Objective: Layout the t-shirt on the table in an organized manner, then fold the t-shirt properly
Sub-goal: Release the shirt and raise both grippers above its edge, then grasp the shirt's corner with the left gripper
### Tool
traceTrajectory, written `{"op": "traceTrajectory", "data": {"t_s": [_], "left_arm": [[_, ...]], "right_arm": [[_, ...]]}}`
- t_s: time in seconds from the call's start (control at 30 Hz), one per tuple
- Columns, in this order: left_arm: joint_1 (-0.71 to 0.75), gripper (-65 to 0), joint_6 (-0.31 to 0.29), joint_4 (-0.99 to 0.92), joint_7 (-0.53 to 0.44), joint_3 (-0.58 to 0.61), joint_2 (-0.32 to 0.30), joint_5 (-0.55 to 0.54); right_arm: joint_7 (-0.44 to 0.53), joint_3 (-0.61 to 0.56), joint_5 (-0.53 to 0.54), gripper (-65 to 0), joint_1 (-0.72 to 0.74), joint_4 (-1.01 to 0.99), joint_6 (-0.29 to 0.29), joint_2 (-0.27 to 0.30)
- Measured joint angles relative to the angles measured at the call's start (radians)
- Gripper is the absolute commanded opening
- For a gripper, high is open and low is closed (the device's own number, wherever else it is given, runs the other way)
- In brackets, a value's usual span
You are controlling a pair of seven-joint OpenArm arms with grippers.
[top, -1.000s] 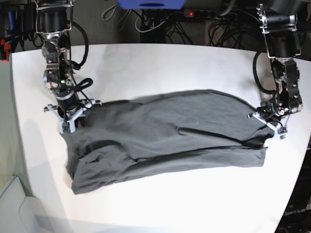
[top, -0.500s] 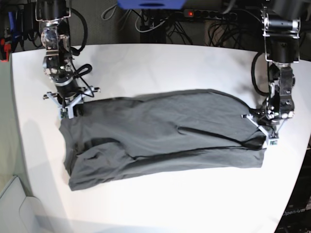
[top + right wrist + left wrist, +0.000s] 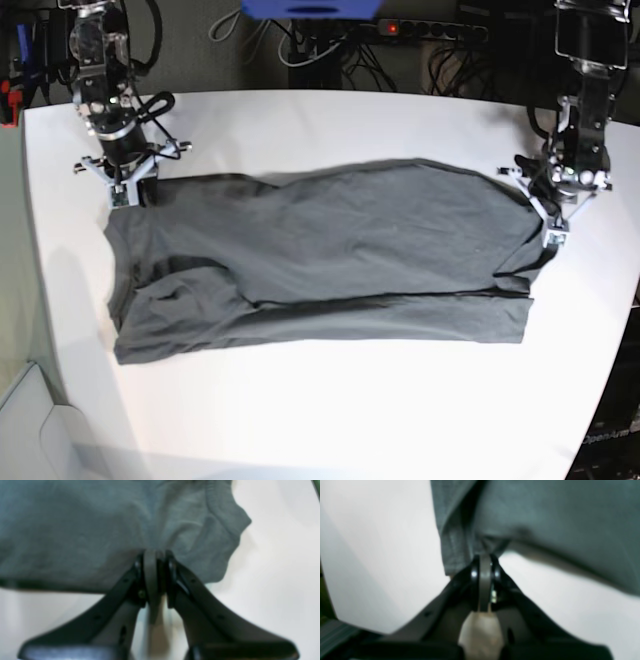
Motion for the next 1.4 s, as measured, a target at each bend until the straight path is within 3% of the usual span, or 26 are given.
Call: {"op": "traceTrajectory", "data": {"t_s": [0.17, 0.33, 0.6, 0.77, 0.93, 1.03, 1.1, 1.27, 1.4], "left_arm": [[0.146, -64.7, -0.018, 0.178, 0.164, -0.105, 0.01, -0.041], [0.225, -64.7, -0.02, 0.309, 0.166, -0.159, -0.021, -0.041], [0.286, -64.7, -0.021, 0.328, 0.174, -0.261, -0.029, -0.038], [0.294, -64.7, -0.174, 0.373, 0.17, -0.37, -0.046, -0.044], [0.265, -64.5, -0.204, 0.396, 0.174, -0.397, -0.043, -0.044], [0.189, -63.7, -0.206, 0.388, 0.174, -0.396, 0.011, -0.025], [0.153, -59.1, -0.209, 0.388, 0.17, -0.392, 0.035, -0.04], [0.054, -39.6, -0.208, 0.387, 0.185, -0.387, 0.12, -0.032], [-0.012, -27.4, -0.201, 0.381, 0.177, -0.261, 0.123, -0.023]], "right_arm": [[-0.026, -0.003, -0.005, -61.5, -0.084, 0.084, 0.0, 0.006], [-0.031, -0.002, -0.005, -61.6, -0.174, 0.148, 0.001, 0.026], [-0.087, 0.035, -0.006, -61.6, -0.242, 0.224, 0.008, 0.053], [-0.079, 0.08, -0.009, -61.5, -0.236, 0.292, 0.005, 0.058], [-0.101, 0.11, -0.01, -61.0, -0.217, 0.31, 0.004, 0.055], [-0.097, 0.105, -0.009, -57.6, -0.156, 0.312, 0.008, 0.053], [-0.091, 0.11, -0.01, -54.8, -0.133, 0.317, 0.004, 0.046], [-0.105, 0.104, -0.012, -49.1, -0.105, 0.315, 0.005, 0.02], [-0.093, 0.111, -0.013, -48.3, -0.095, 0.313, 0.004, -0.01]]}}
